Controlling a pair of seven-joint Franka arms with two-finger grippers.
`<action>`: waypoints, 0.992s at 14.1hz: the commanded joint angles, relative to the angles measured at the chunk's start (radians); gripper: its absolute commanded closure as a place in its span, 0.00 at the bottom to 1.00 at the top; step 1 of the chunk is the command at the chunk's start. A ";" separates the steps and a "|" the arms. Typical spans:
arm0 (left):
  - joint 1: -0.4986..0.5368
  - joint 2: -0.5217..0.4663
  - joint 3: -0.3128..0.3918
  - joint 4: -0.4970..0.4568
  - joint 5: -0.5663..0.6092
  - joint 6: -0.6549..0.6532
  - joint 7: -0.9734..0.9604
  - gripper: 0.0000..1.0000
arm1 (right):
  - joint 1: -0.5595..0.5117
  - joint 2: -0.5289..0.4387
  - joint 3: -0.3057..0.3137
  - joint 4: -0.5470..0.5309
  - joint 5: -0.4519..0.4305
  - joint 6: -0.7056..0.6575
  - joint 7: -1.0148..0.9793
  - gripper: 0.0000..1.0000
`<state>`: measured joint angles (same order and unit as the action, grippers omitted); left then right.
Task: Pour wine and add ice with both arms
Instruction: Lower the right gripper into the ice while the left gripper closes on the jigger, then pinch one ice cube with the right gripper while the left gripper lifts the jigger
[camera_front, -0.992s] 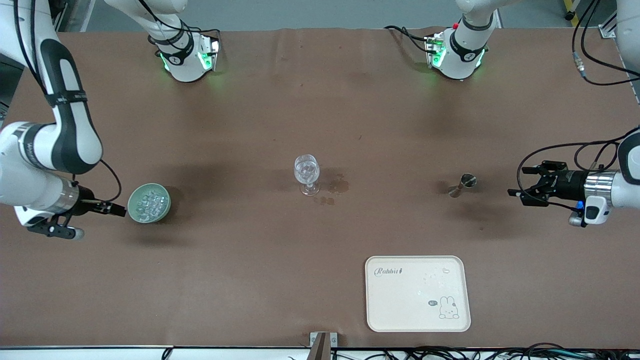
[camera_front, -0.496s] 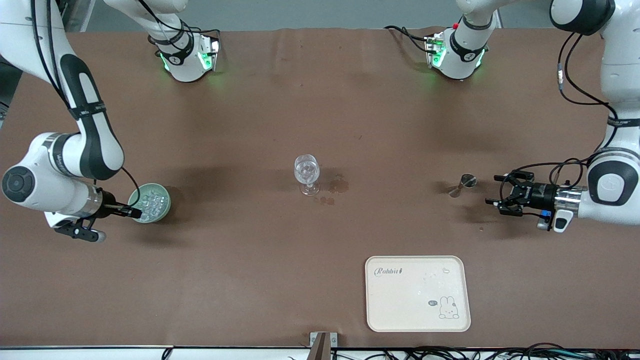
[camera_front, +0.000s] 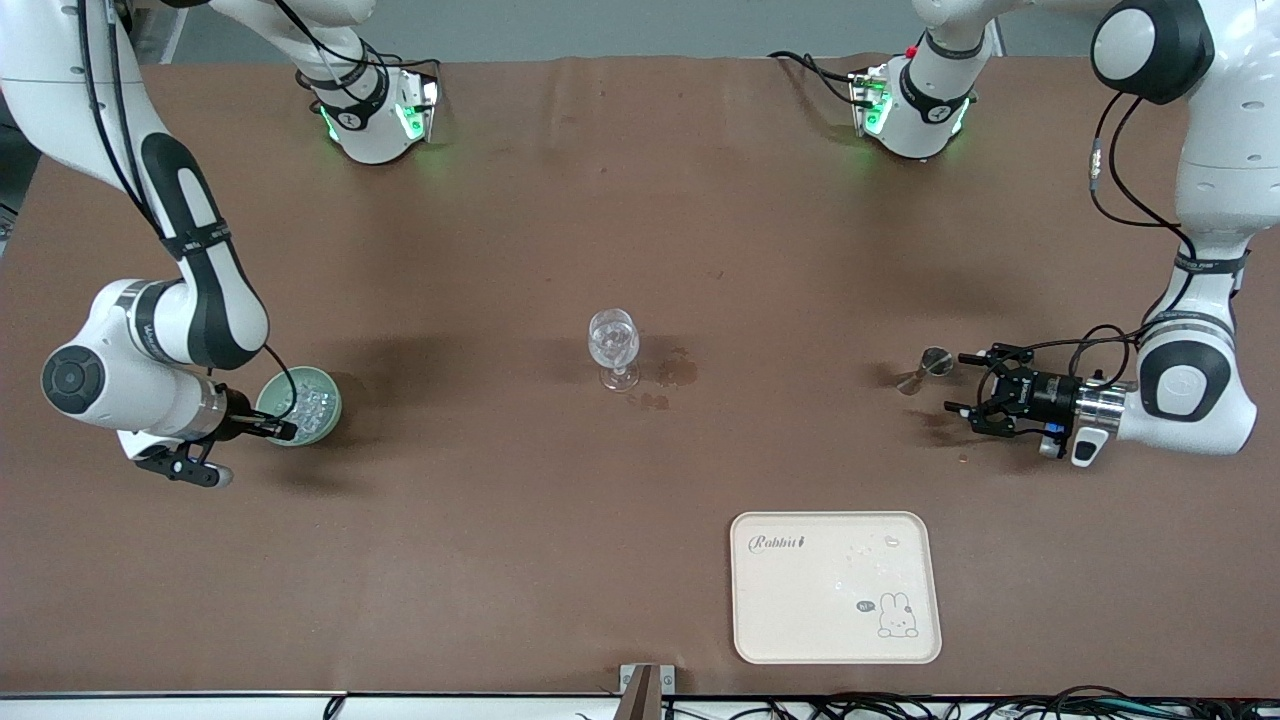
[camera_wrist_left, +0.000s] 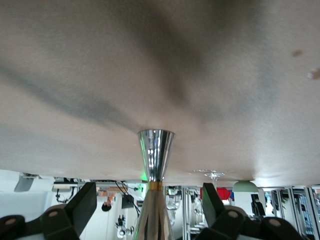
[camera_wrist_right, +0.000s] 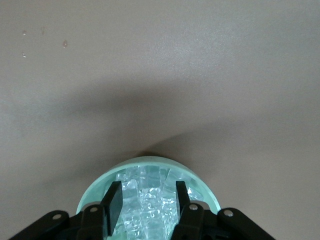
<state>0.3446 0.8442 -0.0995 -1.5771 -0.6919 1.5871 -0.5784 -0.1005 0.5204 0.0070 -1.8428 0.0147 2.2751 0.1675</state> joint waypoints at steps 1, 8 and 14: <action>-0.007 0.007 -0.008 -0.007 -0.028 -0.012 -0.018 0.10 | -0.005 -0.005 0.004 -0.024 0.002 0.021 0.015 0.51; -0.009 0.009 -0.032 -0.035 -0.040 -0.024 -0.015 0.30 | -0.005 0.009 0.005 -0.019 0.005 0.037 0.015 0.65; -0.010 0.009 -0.032 -0.041 -0.041 -0.022 -0.006 0.52 | -0.005 0.023 0.005 -0.021 0.005 0.050 0.017 0.69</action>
<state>0.3356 0.8615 -0.1333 -1.6058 -0.7118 1.5711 -0.5831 -0.1007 0.5418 0.0064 -1.8533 0.0155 2.3095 0.1697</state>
